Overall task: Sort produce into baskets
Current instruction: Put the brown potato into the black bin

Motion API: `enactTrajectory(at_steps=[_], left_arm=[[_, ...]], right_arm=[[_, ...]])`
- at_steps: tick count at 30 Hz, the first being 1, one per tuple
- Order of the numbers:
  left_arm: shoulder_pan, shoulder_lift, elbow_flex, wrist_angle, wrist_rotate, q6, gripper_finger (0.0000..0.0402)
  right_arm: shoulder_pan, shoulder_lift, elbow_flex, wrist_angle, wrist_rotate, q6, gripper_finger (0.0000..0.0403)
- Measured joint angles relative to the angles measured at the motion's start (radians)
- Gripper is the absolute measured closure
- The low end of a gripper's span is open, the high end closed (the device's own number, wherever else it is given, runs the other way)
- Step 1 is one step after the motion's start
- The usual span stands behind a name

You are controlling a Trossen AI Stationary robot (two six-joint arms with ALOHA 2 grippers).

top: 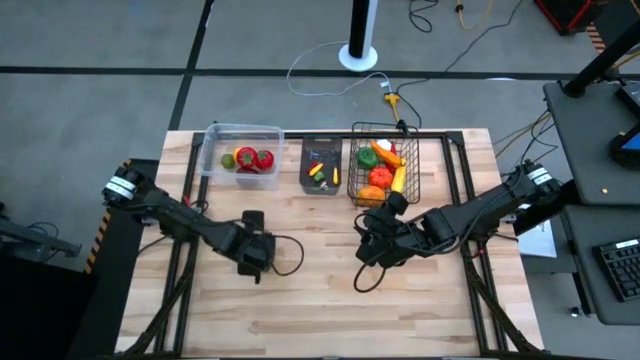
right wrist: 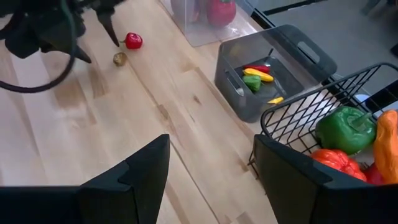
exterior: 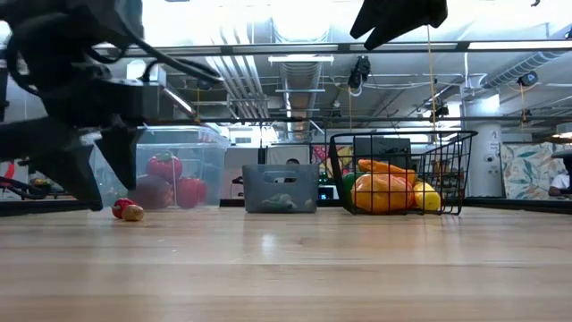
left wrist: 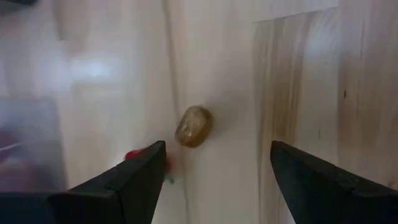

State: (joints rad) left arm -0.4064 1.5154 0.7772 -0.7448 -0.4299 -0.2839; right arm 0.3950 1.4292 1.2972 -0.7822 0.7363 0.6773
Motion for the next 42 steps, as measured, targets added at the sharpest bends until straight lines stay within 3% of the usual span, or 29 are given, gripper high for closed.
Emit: enactTrajectory(at_steps=[14,24,42], left_arm=[[0.151,0.000,-0.015,0.097,0.110,0.244,0.0134],[0.191,0.000,-0.040,0.109,0.156,0.294,0.0138],[0.196,-0.002,-0.074,0.169,0.175,0.283,0.0239]], right_arm=[[0.000,0.000,0.000,0.003,-0.001,-0.023,0.0179],[0.000,0.000,0.000,0.003,-0.001,-0.037,0.0179],[0.000,0.000,0.000,0.005,-0.002,-0.035,0.0179]])
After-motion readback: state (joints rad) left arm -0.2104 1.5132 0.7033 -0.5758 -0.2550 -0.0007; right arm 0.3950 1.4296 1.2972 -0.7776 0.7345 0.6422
